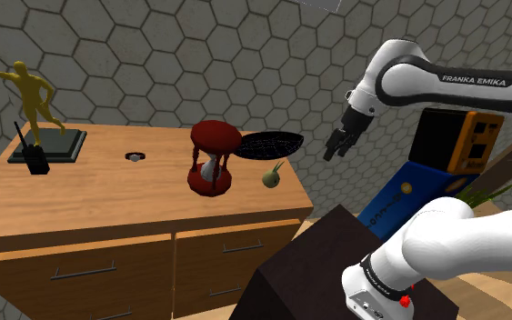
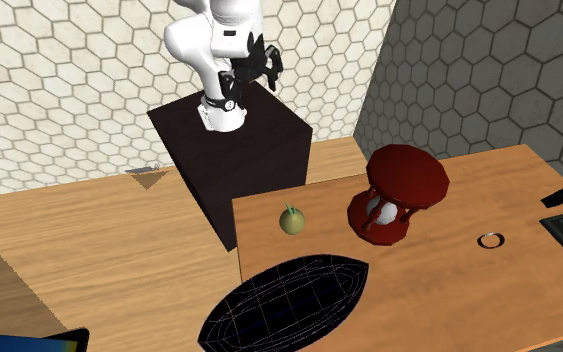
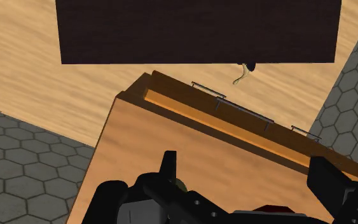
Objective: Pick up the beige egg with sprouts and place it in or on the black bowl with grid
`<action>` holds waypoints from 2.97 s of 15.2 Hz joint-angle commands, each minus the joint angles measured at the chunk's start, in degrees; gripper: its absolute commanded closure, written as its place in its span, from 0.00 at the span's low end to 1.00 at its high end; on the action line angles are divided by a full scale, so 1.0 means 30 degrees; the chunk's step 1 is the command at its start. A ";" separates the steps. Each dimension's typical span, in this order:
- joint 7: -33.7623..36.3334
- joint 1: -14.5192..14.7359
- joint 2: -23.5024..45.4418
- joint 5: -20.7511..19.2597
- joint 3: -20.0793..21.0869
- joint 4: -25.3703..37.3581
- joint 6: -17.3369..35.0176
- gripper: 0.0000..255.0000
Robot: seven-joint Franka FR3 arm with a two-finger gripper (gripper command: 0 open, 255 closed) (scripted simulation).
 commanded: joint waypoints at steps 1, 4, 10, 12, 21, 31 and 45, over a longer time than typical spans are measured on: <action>-0.0697 0.0033 0.0738 0.0106 -0.0534 -0.0735 0.2134 0.00; -0.1899 0.0258 0.2327 0.0502 -0.1434 -0.1345 0.5168 0.00; -0.5385 0.1796 0.6620 0.2928 -0.3712 -0.1392 1.0990 0.00; -0.7176 0.2772 0.8296 0.4643 -0.4678 -0.1016 1.2644 0.00; -1.7650 0.5642 1.5494 1.6657 -0.6554 0.2443 1.5159 0.00; -1.9549 0.5507 1.7353 1.9393 -0.5746 0.3211 1.5433 0.00; -1.9128 0.5589 1.7050 1.8904 -0.5875 0.3118 1.5397 1.00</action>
